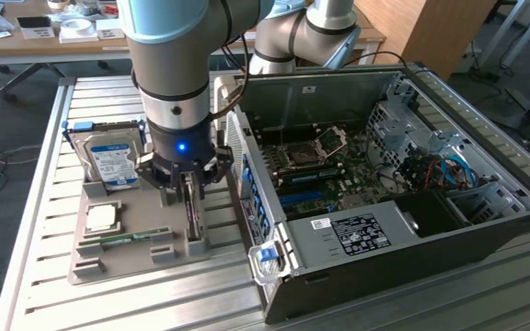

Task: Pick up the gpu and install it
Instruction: 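Pick up the gpu and move the gpu toward the slot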

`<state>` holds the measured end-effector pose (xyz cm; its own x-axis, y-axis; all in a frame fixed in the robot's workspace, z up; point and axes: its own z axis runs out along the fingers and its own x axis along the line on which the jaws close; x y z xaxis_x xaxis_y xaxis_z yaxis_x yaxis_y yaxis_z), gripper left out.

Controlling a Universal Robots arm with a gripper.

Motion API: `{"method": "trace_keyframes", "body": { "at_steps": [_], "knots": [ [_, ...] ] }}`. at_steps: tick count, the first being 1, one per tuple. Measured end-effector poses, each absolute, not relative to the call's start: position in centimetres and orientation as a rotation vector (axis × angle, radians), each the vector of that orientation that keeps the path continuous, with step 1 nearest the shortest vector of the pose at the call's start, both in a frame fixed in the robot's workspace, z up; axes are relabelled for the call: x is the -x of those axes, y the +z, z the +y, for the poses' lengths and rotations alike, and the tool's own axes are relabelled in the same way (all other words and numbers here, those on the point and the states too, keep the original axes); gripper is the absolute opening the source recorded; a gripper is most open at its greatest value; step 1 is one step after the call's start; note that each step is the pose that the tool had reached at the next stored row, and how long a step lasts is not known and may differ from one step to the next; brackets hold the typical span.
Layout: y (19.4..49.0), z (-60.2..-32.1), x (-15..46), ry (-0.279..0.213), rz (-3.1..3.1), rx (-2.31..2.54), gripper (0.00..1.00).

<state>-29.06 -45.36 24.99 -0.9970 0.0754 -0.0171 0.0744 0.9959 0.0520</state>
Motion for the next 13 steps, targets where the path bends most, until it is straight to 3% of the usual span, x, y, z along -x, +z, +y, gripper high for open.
{"method": "trace_keyframes", "body": {
  "at_steps": [13],
  "knots": [
    [24.33, -44.94, 29.28, 0.08, 3.119, -0.117, 0.41]
  ]
}}
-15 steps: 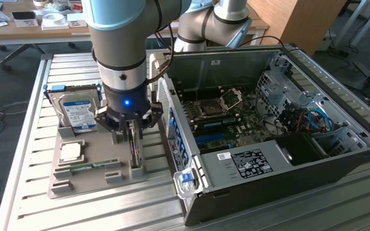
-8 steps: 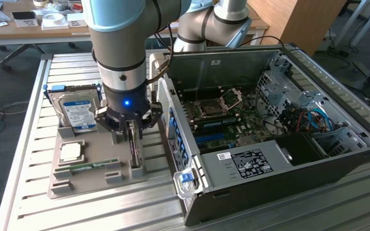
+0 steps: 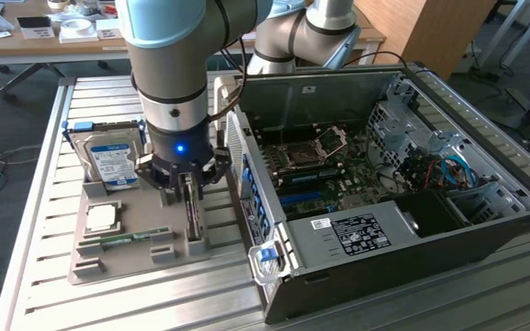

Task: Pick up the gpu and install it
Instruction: 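Pick up the gpu and move the gpu toward the slot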

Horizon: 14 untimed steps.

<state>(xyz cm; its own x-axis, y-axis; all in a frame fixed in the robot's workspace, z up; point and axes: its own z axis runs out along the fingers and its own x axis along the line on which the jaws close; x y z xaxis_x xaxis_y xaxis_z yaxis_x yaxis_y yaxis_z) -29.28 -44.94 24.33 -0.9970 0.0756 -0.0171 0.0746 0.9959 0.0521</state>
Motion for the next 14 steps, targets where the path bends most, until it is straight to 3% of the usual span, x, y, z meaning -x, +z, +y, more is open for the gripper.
{"method": "trace_keyframes", "body": {
  "at_steps": [14],
  "knots": [
    [23.35, -44.74, 29.36, 0.08, 3.119, -0.117, 0.41]
  ]
}}
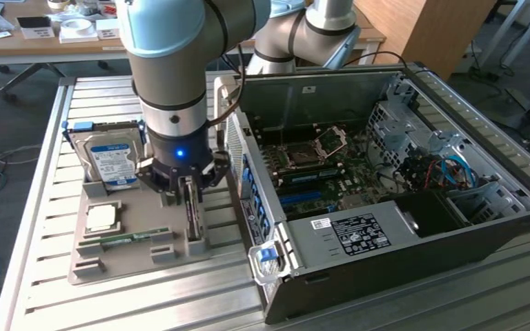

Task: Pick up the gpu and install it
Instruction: 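Pick up the gpu and move the gpu toward the slot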

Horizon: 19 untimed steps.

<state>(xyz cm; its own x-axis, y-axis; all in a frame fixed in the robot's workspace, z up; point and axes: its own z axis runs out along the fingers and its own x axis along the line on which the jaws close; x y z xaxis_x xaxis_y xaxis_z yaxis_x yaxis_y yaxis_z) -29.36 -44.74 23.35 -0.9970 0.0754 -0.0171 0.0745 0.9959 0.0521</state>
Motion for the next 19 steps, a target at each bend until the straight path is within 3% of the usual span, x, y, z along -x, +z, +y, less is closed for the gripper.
{"method": "trace_keyframes", "body": {
  "at_steps": [19],
  "knots": [
    [22.63, -44.71, 29.37, 0.08, 3.119, -0.117, 0.41]
  ]
}}
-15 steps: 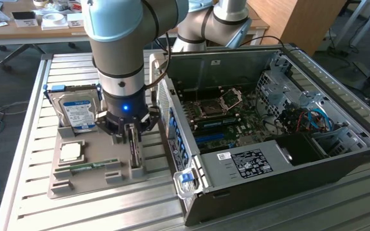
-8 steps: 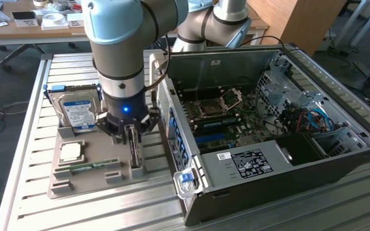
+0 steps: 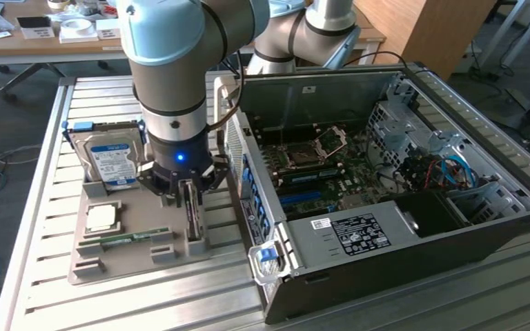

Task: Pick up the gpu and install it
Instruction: 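Pick up the gpu and move the gpu toward the slot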

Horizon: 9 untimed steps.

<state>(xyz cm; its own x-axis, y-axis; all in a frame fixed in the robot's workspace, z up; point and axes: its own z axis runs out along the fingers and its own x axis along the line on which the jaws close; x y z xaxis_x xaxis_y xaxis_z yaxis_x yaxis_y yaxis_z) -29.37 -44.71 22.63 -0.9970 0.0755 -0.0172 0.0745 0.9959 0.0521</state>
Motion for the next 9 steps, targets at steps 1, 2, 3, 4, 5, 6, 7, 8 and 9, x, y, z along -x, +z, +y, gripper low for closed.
{"method": "trace_keyframes", "body": {
  "at_steps": [1, 2, 3, 4, 5, 6, 7, 8, 9],
  "knots": [
    [22.63, -44.71, 29.37, 0.08, 3.119, -0.117, 0.41],
    [22.63, -44.71, 29.39, 0.08, 3.119, -0.117, 0.41],
    [22.63, -44.71, 29.39, 0.08, 3.119, -0.117, 0.41],
    [22.63, -44.71, 29.39, 0.08, 3.119, -0.117, 0.41],
    [22.63, -44.71, 29.39, 0.08, 3.119, -0.117, 0.41],
    [22.67, -44.71, 29.39, 0.08, 3.119, -0.117, 0.41],
    [22.74, -44.71, 29.39, 0.08, 3.12, -0.117, 0.41],
    [22.81, -44.71, 29.39, 0.08, 3.119, -0.117, 0.41],
    [22.87, -44.71, 29.39, 0.08, 3.119, -0.117, 0.41]
  ]
}}
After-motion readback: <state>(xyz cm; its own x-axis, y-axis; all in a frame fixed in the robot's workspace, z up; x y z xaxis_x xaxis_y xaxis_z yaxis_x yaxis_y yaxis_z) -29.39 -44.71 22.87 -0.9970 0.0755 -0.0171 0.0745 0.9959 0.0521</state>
